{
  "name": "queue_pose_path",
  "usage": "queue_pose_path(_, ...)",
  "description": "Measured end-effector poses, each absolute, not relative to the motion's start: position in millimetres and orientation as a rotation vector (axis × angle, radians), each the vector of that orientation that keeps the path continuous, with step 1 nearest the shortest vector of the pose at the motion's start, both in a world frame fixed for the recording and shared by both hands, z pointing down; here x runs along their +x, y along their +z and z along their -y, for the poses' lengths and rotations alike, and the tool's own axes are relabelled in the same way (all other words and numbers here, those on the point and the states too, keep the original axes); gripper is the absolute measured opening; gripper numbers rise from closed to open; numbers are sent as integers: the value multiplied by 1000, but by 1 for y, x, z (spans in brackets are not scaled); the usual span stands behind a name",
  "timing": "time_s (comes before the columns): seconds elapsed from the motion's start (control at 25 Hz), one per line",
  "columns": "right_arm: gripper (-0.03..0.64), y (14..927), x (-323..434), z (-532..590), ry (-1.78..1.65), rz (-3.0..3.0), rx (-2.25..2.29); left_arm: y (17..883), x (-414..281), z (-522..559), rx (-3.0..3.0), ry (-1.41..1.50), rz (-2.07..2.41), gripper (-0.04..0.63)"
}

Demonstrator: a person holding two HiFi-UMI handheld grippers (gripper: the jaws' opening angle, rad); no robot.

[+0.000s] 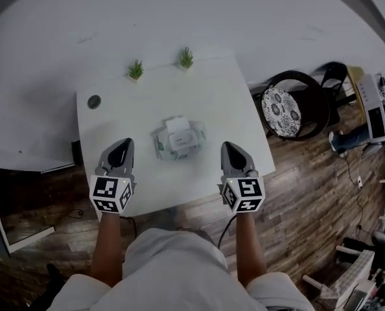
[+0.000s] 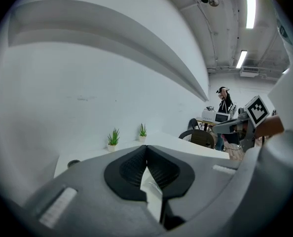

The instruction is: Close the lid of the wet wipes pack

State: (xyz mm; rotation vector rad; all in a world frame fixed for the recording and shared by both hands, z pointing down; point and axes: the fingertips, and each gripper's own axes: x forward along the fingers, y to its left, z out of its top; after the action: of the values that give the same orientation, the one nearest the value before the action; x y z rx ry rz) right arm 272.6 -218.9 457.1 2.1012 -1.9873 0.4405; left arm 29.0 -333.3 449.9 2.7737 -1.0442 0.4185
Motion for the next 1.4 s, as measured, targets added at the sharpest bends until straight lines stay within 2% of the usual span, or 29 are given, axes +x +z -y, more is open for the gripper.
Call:
queue_pose_path(0.68,8,517,239,323,480,2159,1569,505,19,376,2613,533,1120,6)
queue_pose_path(1.16,86,569,227,381,496,2268,1102,538,38,390,2506,632,1193,6)
queue_pose_path(1.4,101,601,215,395,557,2289,832,560,44,398,2463,679,1202,6)
